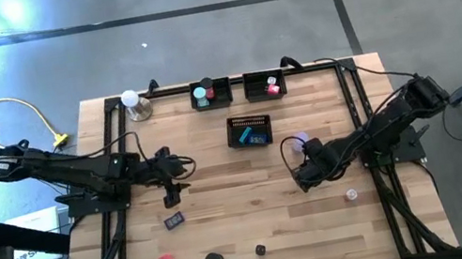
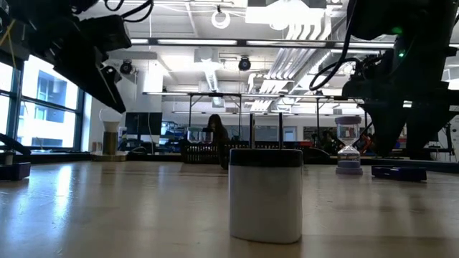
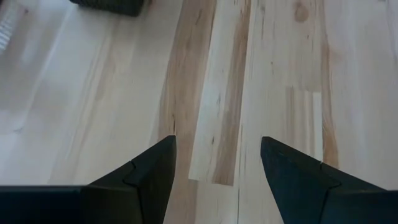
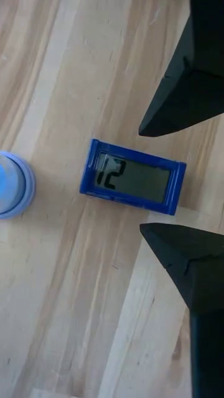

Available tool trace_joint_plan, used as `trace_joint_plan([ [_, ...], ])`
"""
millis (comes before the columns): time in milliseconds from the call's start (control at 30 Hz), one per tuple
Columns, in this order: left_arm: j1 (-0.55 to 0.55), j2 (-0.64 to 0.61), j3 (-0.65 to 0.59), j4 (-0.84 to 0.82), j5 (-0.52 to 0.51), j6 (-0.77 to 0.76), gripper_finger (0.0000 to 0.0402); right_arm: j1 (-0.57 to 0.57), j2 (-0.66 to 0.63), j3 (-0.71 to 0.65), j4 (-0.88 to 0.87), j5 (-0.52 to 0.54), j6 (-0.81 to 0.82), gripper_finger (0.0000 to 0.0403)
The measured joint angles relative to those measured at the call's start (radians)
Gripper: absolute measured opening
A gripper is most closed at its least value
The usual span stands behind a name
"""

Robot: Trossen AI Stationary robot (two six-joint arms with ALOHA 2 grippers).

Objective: Pick & Place Office items
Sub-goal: Put the right blue digital timer into the bottom black bin

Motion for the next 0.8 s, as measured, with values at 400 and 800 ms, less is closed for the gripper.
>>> trace_joint_plan([
  [400,-0.063,0.000,-0.065,0.197,0.000,-0.042,0.0224,-0.027,0.067,0.000,0.011,0.000,-0.027,0.0229],
  [800,-0.137,0.001,-0.065,0.208,-0.001,-0.056,0.0224,-0.082,0.158,0.004,0.072,-0.048,-0.082,0.0229],
])
